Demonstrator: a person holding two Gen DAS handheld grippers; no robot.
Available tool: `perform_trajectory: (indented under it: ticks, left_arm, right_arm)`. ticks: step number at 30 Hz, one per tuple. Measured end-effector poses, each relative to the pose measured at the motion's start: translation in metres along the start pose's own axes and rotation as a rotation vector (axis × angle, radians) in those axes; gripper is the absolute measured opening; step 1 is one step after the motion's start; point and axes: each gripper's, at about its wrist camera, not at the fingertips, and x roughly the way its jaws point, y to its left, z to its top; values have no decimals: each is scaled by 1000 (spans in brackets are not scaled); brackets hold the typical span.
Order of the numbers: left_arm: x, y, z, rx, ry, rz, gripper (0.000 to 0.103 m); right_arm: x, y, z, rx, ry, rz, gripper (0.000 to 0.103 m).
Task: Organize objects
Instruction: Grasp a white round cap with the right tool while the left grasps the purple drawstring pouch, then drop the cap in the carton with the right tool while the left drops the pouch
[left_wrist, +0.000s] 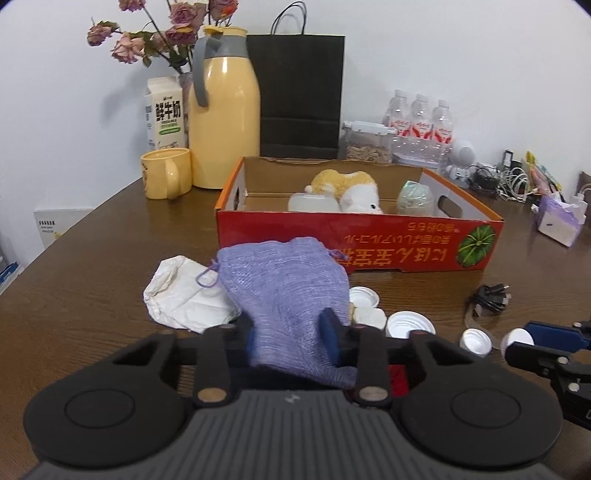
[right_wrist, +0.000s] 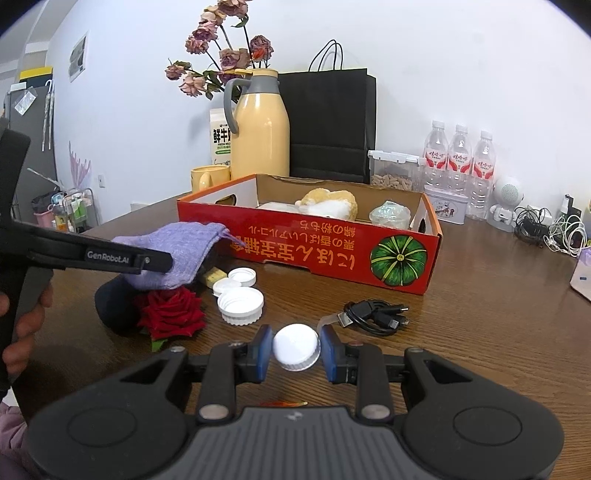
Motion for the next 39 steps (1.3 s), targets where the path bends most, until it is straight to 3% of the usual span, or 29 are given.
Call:
perform_trajectory:
  ticks: [2, 5, 15, 23, 34, 39]
  left_arm:
    - [-3, 0, 1, 5, -8, -13, 16]
    - [-8, 0, 3, 10, -16, -34, 10]
    - [-26, 1, 21, 20, -99, -84, 9]
    - [-21, -1, 57, 23, -170, -118, 9]
    - [39, -5, 113, -15, -192, -136, 9]
    - [84, -11, 125, -42, -158, -129, 9]
  right_arm:
    - [-1, 1, 0, -1, -1, 1, 27]
    - [-1, 2, 2, -4, -3, 3, 27]
    - [3, 5, 20, -20, -44, 11, 27]
    - [18, 1, 59, -38, -124, 12, 27]
    - [86, -28, 123, 11, -168, -40, 27]
    - [127, -50, 130, 71, -140, -82, 27]
